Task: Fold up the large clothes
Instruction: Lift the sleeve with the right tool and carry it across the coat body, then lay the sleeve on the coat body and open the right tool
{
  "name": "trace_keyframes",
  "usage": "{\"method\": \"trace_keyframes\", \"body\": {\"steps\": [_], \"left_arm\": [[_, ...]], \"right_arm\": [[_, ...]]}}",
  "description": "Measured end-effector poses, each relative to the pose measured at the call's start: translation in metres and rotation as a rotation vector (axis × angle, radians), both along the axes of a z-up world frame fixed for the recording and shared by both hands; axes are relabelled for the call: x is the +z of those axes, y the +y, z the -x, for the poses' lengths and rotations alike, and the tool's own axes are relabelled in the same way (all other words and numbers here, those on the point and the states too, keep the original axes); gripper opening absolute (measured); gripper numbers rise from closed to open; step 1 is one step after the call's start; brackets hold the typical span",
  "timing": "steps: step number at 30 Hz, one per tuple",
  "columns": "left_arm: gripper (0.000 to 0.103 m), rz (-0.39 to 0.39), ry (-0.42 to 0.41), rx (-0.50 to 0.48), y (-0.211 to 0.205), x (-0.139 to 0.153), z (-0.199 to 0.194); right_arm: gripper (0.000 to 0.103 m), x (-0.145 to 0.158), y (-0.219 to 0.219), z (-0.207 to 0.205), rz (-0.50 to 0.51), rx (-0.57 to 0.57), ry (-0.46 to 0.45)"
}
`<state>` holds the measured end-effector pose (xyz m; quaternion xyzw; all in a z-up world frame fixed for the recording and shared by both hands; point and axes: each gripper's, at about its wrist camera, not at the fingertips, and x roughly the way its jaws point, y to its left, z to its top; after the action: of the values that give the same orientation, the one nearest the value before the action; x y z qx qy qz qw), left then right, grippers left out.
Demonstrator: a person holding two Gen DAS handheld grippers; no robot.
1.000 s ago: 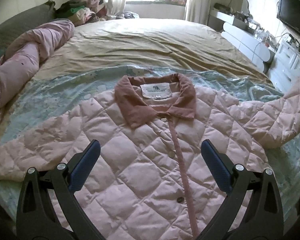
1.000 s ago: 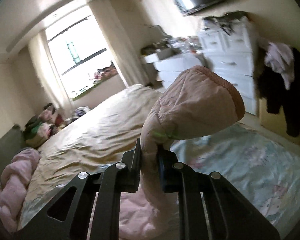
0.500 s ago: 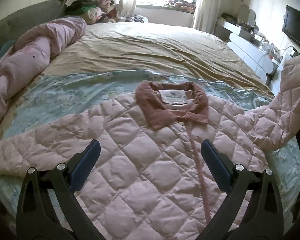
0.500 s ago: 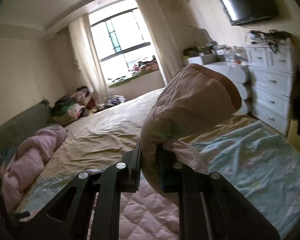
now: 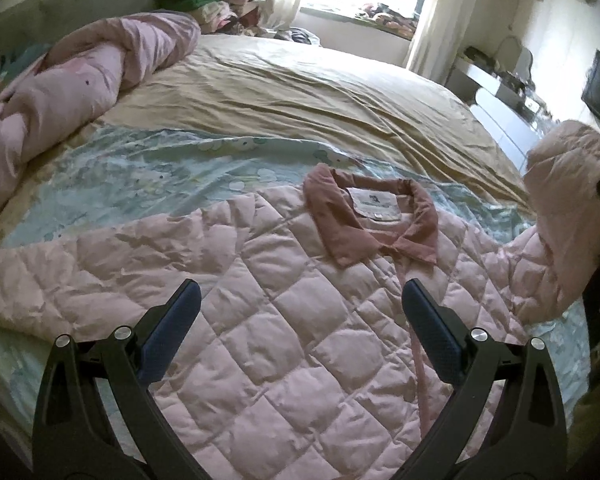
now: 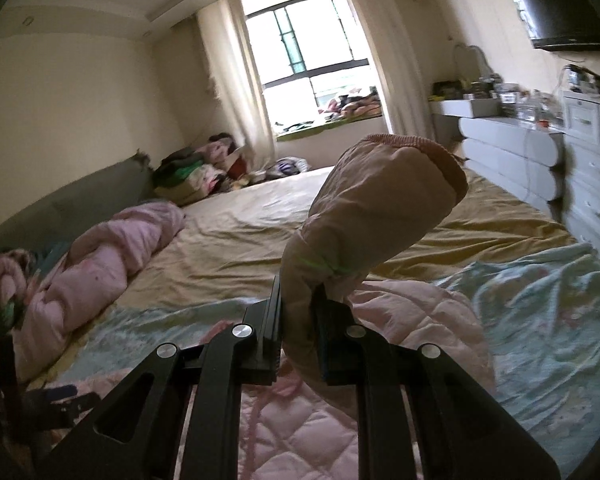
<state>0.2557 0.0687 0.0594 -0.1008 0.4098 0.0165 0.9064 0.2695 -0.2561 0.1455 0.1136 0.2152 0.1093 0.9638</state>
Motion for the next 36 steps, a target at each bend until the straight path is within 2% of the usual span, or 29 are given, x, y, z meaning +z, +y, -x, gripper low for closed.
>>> {"method": "trace_keyframes", "body": {"steps": [7, 13, 18, 23, 25, 29, 30, 32, 33, 34, 36], "left_arm": [[0.094, 0.056, 0.000, 0.022, 0.019, -0.007, -0.004], [0.094, 0.109, 0.025, 0.070, 0.048, -0.029, 0.001], [0.094, 0.163, 0.046, 0.095, 0.072, -0.046, 0.003], [0.094, 0.221, 0.043, 0.097, 0.085, -0.053, 0.004], [0.094, 0.256, 0.040, 0.096, 0.090, -0.056, 0.003], [0.094, 0.342, 0.037, 0.104, 0.101, -0.060, 0.004], [0.094, 0.349, 0.032, 0.107, 0.103, -0.060, 0.005], [0.094, 0.358, 0.023, 0.110, 0.107, -0.059, 0.007], [0.094, 0.360, 0.021, 0.113, 0.108, -0.060, 0.007], [0.094, 0.364, 0.024, 0.111, 0.109, -0.060, 0.006], [0.094, 0.355, 0.029, 0.106, 0.108, -0.062, 0.004]], "right_arm": [[0.013, -0.024, 0.063, -0.010, 0.036, 0.102, 0.048], [0.013, -0.069, 0.128, -0.009, 0.087, 0.189, 0.107], [0.014, -0.112, 0.178, -0.003, 0.176, 0.244, 0.161], [0.020, -0.140, 0.196, 0.003, 0.202, 0.288, 0.199], [0.027, -0.144, 0.201, 0.006, 0.213, 0.309, 0.201], [0.041, -0.152, 0.211, 0.009, 0.202, 0.378, 0.265], [0.047, -0.156, 0.217, 0.012, 0.219, 0.401, 0.278], [0.052, -0.163, 0.226, 0.019, 0.241, 0.440, 0.306], [0.060, -0.170, 0.233, 0.022, 0.249, 0.461, 0.329], [0.067, -0.175, 0.237, 0.025, 0.245, 0.482, 0.351], [0.073, -0.180, 0.241, 0.031, 0.227, 0.517, 0.372]]}}
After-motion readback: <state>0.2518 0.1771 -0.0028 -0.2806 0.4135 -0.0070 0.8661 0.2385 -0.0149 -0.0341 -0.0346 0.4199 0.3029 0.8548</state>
